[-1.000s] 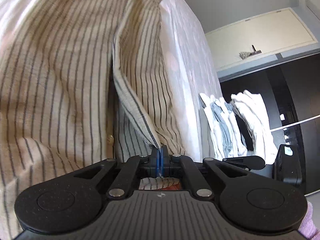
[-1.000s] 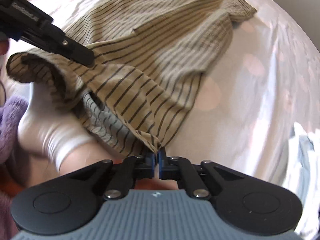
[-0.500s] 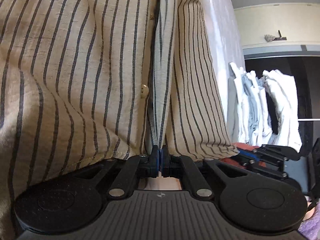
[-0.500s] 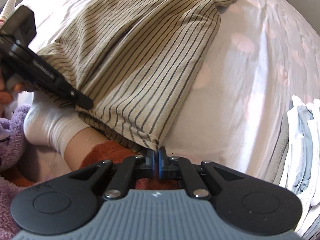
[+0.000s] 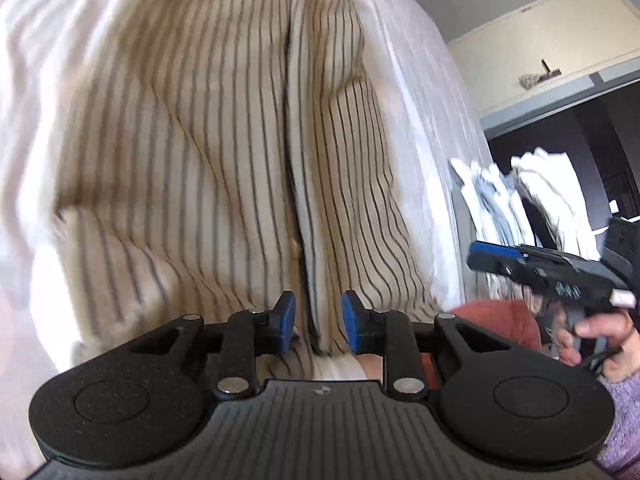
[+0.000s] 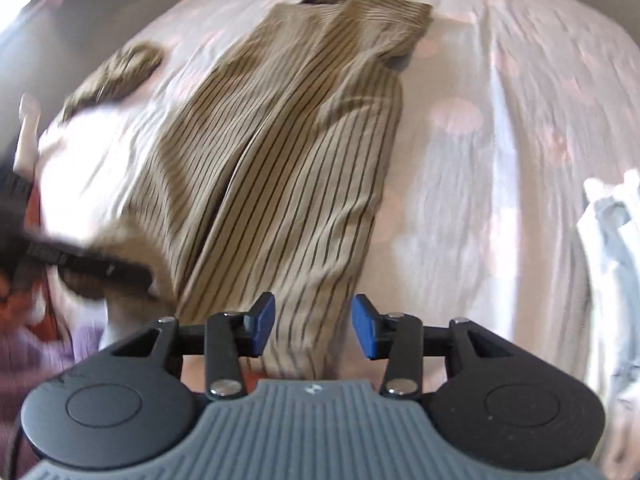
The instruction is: Fold clothes
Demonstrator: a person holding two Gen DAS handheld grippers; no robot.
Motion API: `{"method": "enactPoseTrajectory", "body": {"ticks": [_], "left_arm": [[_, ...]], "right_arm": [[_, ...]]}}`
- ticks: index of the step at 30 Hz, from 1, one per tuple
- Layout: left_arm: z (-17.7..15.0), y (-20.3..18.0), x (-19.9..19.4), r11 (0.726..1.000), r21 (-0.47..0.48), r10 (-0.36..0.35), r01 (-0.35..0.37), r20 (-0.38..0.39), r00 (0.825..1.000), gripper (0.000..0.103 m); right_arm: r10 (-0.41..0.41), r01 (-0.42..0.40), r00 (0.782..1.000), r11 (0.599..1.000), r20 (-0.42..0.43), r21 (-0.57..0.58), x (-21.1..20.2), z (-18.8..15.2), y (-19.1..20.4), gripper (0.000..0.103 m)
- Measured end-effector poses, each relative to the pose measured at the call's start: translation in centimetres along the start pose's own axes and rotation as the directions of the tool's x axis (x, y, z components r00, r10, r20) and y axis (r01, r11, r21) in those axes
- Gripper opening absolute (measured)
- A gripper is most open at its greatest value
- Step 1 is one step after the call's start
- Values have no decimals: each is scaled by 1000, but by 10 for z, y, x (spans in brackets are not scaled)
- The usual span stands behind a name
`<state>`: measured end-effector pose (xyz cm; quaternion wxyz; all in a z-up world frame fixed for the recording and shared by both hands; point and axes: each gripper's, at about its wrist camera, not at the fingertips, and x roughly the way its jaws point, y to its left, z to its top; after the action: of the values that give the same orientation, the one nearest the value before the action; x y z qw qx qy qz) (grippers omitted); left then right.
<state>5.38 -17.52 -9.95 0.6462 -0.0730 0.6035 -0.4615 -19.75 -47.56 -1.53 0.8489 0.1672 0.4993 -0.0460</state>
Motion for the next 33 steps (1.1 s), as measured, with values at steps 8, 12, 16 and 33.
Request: {"method": "enactPoseTrajectory", "body": {"ticks": [8,12,16,33], "left_arm": [[32,51,-29,974,-75,223,-214,146,964,23],[49,72,-31,957,-108,287,-270,194,938,23],[54,88,-26,954,-151,289,-261,209,934,23],[50,99,-15,954,-178,279,-240,243,929,23]], "right_arm": [[-2,-12,996,988,93,157,71,60,-34,46],[7,-35,993,971,118,237,96,67,-48,46],[27,-74,988,948,153,311,114,71,-64,46],[-19,-73,979,895,202,440,122,41,-80,1]]}}
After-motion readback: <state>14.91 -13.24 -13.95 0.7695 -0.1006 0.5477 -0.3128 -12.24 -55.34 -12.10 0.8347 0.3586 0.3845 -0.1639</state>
